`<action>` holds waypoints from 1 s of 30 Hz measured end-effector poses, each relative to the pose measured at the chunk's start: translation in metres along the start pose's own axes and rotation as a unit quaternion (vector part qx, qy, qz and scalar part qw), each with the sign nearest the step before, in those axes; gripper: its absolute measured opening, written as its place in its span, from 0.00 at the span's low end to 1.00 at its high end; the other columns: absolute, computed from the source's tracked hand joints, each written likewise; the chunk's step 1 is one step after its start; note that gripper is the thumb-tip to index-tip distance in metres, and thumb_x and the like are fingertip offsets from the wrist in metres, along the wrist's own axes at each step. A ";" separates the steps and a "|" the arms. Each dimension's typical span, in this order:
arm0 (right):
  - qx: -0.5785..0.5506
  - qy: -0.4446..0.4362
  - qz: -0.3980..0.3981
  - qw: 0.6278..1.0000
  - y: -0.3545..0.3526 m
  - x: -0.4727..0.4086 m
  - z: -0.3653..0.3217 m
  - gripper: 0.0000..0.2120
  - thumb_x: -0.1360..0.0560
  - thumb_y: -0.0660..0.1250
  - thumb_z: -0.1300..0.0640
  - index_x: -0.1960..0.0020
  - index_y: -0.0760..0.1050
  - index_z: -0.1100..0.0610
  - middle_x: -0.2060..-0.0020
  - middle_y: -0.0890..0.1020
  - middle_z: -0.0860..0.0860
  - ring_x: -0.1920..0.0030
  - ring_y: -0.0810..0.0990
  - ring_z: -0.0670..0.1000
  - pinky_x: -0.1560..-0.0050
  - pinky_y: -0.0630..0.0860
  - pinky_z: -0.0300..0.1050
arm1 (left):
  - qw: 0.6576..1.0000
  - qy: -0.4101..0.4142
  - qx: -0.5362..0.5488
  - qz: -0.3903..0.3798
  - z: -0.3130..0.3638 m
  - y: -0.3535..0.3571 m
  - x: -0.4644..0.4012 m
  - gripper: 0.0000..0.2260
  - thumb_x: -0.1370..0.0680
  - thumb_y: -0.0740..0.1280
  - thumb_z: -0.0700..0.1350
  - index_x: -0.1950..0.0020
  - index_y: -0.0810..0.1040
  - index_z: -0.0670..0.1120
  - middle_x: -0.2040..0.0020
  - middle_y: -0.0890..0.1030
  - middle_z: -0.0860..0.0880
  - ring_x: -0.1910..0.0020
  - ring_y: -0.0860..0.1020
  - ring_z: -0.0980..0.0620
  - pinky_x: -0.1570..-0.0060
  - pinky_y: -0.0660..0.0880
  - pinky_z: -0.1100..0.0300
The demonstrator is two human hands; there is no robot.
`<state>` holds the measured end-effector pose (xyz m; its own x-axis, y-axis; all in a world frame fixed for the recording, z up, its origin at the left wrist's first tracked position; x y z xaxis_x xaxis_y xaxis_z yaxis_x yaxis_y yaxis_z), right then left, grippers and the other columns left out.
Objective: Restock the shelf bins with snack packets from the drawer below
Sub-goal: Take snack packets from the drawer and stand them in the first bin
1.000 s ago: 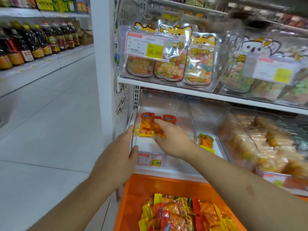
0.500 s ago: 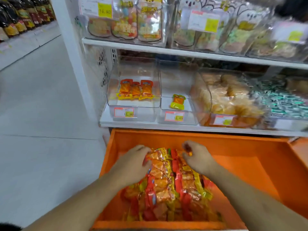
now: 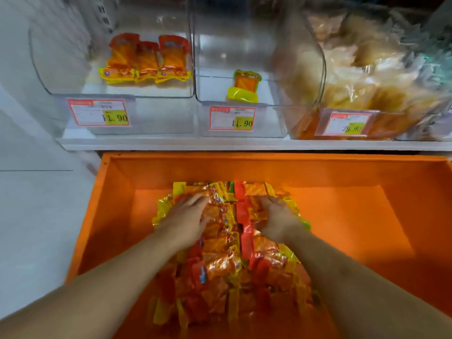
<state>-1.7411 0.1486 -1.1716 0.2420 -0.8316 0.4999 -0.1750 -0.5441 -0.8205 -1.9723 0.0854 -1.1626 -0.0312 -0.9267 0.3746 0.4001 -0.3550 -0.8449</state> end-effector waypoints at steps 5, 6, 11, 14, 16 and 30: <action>-0.008 0.006 0.052 0.999 0.012 -0.011 0.003 0.38 0.27 0.76 0.52 0.22 0.64 0.41 0.26 0.69 0.51 0.31 0.76 0.60 0.34 0.78 0.55 | 0.998 0.003 -0.068 0.003 -0.001 0.014 -0.016 0.24 0.17 0.64 0.52 0.20 0.65 0.56 0.21 0.64 0.53 0.24 0.61 0.43 0.26 0.63 0.45; -0.002 -0.001 0.061 0.998 0.013 -0.010 0.002 0.36 0.27 0.76 0.52 0.23 0.67 0.42 0.29 0.71 0.51 0.34 0.78 0.60 0.36 0.79 0.55 | 0.997 -0.001 -0.071 0.005 -0.001 0.016 -0.016 0.24 0.18 0.66 0.52 0.21 0.66 0.56 0.22 0.66 0.52 0.24 0.61 0.42 0.26 0.64 0.45; 0.006 -0.001 0.090 0.996 -0.001 -0.004 -0.007 0.14 0.23 0.72 0.54 0.39 0.83 0.44 0.42 0.80 0.49 0.43 0.83 0.57 0.45 0.81 0.51 | 0.999 -0.031 -0.039 0.014 -0.001 0.010 -0.010 0.16 0.23 0.73 0.51 0.37 0.75 0.56 0.34 0.74 0.52 0.30 0.67 0.45 0.32 0.65 0.48; 0.051 0.013 0.076 0.996 -0.006 0.006 -0.010 0.12 0.26 0.67 0.59 0.49 0.85 0.45 0.49 0.85 0.48 0.47 0.85 0.57 0.50 0.82 0.50 | 0.998 -0.056 0.028 -0.006 -0.007 0.010 -0.001 0.12 0.24 0.76 0.50 0.47 0.74 0.55 0.43 0.79 0.51 0.45 0.75 0.50 0.48 0.73 0.55; 0.057 0.011 0.072 0.996 -0.009 0.015 -0.013 0.12 0.27 0.66 0.60 0.51 0.84 0.47 0.52 0.85 0.49 0.49 0.85 0.57 0.53 0.81 0.48 | 0.995 -0.078 0.065 -0.013 -0.013 0.005 0.008 0.12 0.23 0.75 0.51 0.49 0.73 0.55 0.46 0.80 0.50 0.51 0.77 0.50 0.54 0.76 0.55; -0.307 -0.106 0.028 0.945 -0.166 0.139 -0.128 0.09 0.17 0.67 0.61 0.56 0.77 0.57 0.63 0.74 0.58 0.63 0.78 0.55 0.59 0.86 0.58 | 0.938 -0.092 0.329 0.062 0.016 -0.178 0.107 0.14 0.28 0.74 0.37 0.45 0.81 0.49 0.50 0.84 0.51 0.54 0.83 0.51 0.57 0.79 0.57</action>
<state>-1.8011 0.1094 -0.9301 0.3895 -0.8559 0.3402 -0.6991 -0.5152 -0.4958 -2.0324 0.0514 -0.9658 0.1871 -0.8972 0.4000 0.8712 -0.0366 -0.4896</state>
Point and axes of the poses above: each hand's wrist, its own x-axis away from the middle knuckle, its own y-axis out of the palm, z = x × y, the point moved 9 cm from there along -x, towards the middle knuckle
